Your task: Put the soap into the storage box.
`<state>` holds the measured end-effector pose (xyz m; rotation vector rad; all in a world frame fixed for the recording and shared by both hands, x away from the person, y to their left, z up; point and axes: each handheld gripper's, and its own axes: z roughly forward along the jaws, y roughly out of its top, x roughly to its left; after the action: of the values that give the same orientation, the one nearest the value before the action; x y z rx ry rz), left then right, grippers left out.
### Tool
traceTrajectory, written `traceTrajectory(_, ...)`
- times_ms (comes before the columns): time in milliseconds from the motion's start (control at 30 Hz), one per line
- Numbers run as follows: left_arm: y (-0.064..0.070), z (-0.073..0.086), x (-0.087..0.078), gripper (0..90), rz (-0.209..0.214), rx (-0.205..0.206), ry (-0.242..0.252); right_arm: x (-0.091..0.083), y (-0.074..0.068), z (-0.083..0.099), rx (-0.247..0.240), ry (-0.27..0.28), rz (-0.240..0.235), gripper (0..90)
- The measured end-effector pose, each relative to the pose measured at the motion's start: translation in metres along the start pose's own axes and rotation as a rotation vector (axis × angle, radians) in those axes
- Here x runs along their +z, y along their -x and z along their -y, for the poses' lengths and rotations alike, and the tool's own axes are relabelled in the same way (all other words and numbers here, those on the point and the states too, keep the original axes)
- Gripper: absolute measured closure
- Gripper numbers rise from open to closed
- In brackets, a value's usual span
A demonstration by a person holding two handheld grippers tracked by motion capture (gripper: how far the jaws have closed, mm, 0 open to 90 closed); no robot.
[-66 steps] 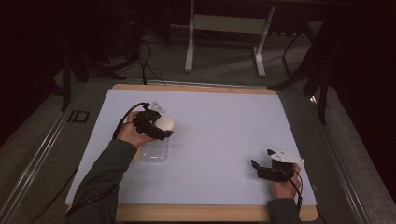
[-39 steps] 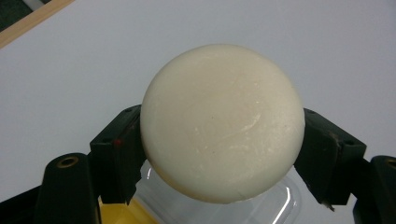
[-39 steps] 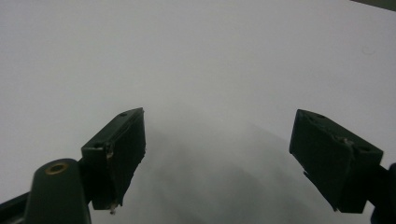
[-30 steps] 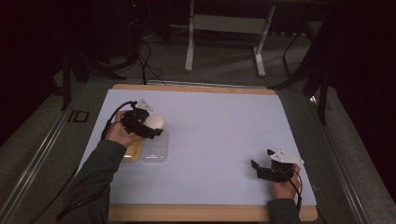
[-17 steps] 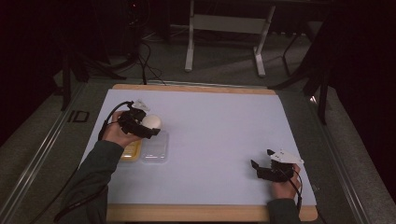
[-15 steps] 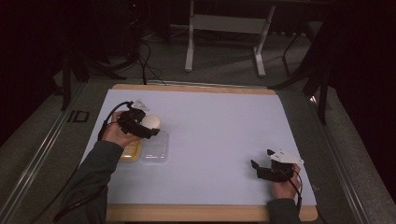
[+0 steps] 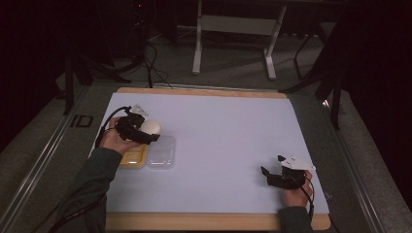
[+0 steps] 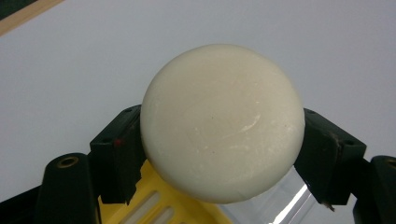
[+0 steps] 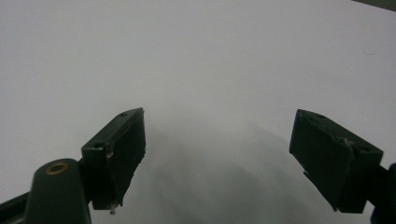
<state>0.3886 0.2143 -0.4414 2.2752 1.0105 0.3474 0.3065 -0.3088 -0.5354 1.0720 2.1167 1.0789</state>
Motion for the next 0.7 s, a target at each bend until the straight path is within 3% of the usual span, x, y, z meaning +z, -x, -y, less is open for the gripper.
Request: traceTrajectory(700,-0.011,0.022,-0.002,25.0,-0.012,-0.043,-0.016,0.0,0.0,0.0,-0.005,-0.004,0.002,18.2)
